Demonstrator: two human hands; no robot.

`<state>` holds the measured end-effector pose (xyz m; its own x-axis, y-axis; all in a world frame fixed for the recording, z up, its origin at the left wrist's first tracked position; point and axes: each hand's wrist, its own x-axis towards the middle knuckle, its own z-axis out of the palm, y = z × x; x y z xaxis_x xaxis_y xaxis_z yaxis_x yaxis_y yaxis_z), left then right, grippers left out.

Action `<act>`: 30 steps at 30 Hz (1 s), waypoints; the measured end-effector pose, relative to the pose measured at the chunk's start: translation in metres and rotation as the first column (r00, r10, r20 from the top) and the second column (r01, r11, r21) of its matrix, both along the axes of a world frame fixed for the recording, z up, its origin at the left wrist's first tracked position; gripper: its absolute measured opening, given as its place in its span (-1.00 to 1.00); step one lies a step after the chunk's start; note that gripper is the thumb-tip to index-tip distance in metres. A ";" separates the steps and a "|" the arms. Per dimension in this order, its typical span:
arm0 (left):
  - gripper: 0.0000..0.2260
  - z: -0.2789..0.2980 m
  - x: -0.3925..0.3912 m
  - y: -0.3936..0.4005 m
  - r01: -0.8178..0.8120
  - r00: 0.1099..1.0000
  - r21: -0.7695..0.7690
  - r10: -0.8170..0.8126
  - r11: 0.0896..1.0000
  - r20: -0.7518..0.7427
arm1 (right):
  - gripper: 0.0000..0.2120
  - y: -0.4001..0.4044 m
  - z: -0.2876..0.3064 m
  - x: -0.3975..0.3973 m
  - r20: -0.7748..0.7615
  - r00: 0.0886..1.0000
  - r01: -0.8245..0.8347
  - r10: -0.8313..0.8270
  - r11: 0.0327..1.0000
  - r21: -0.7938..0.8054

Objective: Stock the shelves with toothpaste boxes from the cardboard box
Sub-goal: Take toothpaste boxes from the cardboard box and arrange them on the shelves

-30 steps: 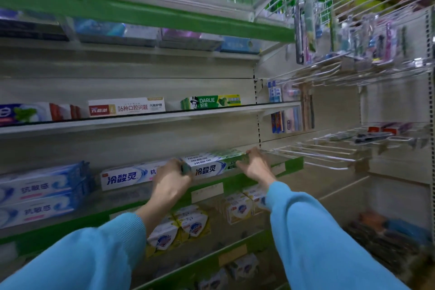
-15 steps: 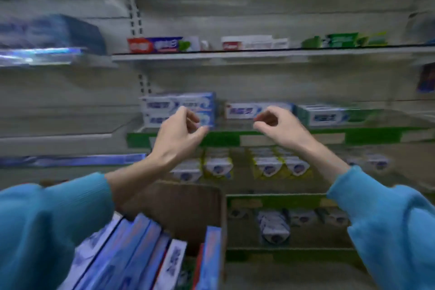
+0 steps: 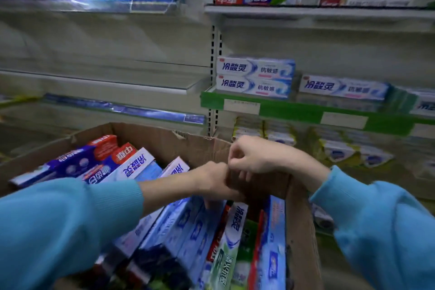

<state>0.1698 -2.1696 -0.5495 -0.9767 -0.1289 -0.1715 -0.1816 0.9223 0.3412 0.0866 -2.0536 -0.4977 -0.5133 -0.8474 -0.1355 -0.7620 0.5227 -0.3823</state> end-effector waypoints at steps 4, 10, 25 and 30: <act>-0.60 -0.021 -0.007 0.022 -0.023 0.987 0.138 0.000 0.990 0.162 | -0.80 0.001 -0.006 -0.001 0.038 0.999 0.016 -0.017 1.000 0.022; -0.48 -0.041 -0.020 0.031 0.114 0.975 -0.115 -0.089 0.987 0.204 | -0.80 0.007 -0.008 -0.001 0.086 0.996 0.027 -0.020 0.997 -0.074; -0.93 0.109 0.005 0.020 -0.122 0.969 0.590 0.225 0.798 -0.103 | -0.68 0.060 0.024 -0.011 0.212 0.975 0.173 -0.073 0.847 -0.502; -0.88 0.141 0.007 -0.004 -0.037 0.822 0.737 0.440 0.675 -0.361 | -0.51 0.080 0.054 -0.006 0.133 0.990 0.105 -0.044 0.862 -0.496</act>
